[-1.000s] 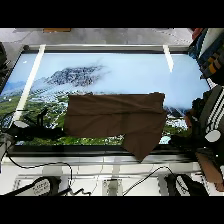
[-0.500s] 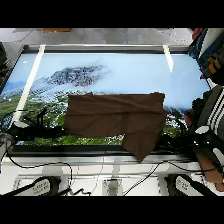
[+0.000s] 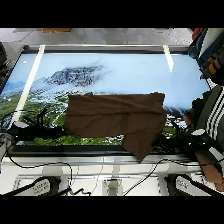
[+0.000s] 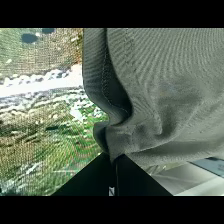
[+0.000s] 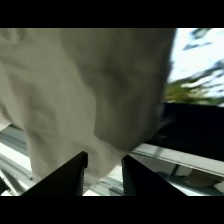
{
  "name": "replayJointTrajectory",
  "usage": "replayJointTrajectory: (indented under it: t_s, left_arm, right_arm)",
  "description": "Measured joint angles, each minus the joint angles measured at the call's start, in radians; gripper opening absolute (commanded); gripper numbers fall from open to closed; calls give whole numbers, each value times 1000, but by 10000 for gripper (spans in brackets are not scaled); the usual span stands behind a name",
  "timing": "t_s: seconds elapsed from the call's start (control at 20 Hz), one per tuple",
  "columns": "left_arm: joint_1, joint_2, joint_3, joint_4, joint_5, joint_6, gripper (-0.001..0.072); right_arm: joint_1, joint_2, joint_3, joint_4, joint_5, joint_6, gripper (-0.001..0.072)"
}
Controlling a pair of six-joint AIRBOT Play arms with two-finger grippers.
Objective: Fold the clothes and pants, and hang the long-sleeved shirts on hangers.
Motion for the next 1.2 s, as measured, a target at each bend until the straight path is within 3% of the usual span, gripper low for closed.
replayJointTrajectory:
  t_s: [0.15,0.5,0.9,1.05,1.2]
  left_arm:
    - [0,0,0,-1,-2,0,14]
    - [0,22,54,7,-45,0,15]
    - [0,166,196,-51,-127,-2,15]
    - [-3,210,209,-134,-97,-4,13]
    - [-31,227,214,-212,11,-4,12]
  right_arm:
    - [0,-2,-19,5,-19,-37,12]
    - [1,42,40,-11,-40,-61,14]
    - [1,345,168,62,56,17,14]
    - [1,446,181,147,8,31,14]
    - [16,490,186,216,-138,55,14]
